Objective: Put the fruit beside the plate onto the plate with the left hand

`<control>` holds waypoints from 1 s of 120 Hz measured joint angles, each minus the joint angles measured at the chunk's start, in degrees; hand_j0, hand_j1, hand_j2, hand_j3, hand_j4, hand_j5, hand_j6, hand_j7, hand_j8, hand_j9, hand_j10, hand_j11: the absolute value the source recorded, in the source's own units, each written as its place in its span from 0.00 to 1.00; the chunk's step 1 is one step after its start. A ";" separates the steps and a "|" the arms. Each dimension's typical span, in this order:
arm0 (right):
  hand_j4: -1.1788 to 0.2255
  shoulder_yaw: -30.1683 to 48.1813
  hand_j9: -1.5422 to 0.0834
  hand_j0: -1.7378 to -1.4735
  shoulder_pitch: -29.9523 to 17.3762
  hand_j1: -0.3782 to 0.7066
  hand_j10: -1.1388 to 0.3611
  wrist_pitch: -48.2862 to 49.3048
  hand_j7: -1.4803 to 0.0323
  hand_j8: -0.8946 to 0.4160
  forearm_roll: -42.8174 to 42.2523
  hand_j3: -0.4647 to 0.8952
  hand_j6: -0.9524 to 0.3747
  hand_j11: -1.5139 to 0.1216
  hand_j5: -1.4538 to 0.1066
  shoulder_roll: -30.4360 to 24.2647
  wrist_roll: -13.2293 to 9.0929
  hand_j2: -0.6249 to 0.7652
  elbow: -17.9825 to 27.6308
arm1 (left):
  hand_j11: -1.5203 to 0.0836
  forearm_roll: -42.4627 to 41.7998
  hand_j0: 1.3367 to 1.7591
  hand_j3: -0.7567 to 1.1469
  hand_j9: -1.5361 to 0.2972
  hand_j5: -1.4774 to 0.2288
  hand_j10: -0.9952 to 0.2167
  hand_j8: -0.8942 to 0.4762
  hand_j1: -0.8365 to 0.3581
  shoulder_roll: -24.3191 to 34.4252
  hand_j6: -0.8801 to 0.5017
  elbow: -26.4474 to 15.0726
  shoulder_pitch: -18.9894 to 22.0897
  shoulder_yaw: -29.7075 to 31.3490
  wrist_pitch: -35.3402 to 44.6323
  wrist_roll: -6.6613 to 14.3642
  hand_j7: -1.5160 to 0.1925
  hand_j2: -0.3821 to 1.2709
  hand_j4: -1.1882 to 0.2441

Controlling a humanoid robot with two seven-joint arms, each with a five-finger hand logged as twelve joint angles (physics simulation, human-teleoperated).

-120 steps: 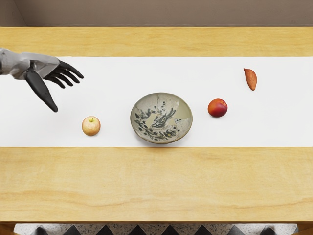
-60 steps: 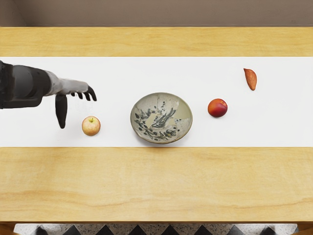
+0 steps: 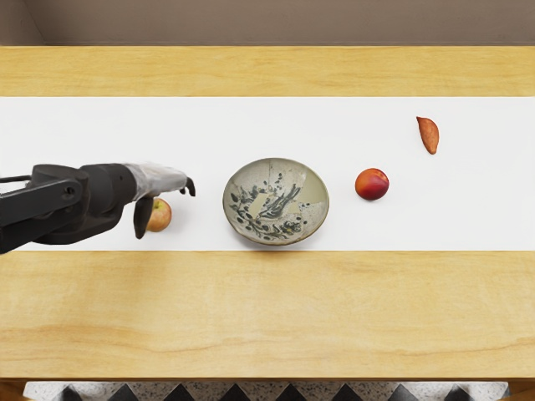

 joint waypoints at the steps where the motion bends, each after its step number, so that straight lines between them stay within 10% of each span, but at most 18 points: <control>1: 0.81 0.00 0.92 0.30 0.01 0.07 0.74 0.00 0.95 0.65 0.01 0.34 0.69 0.90 0.90 0.00 0.00 0.44 0.00 | 0.74 0.15 0.76 0.40 0.65 0.67 0.60 0.46 0.73 0.00 0.45 0.01 0.08 0.03 0.03 0.00 0.69 0.26 0.65; 120: 0.81 0.07 0.92 0.30 0.14 0.07 0.74 0.00 0.95 0.65 0.02 0.34 0.69 0.90 0.90 0.00 0.02 0.44 0.00 | 0.64 7.13 0.76 0.40 0.57 0.58 0.51 0.37 0.61 -0.17 0.36 1.27 4.67 0.59 5.27 0.00 0.60 0.28 0.56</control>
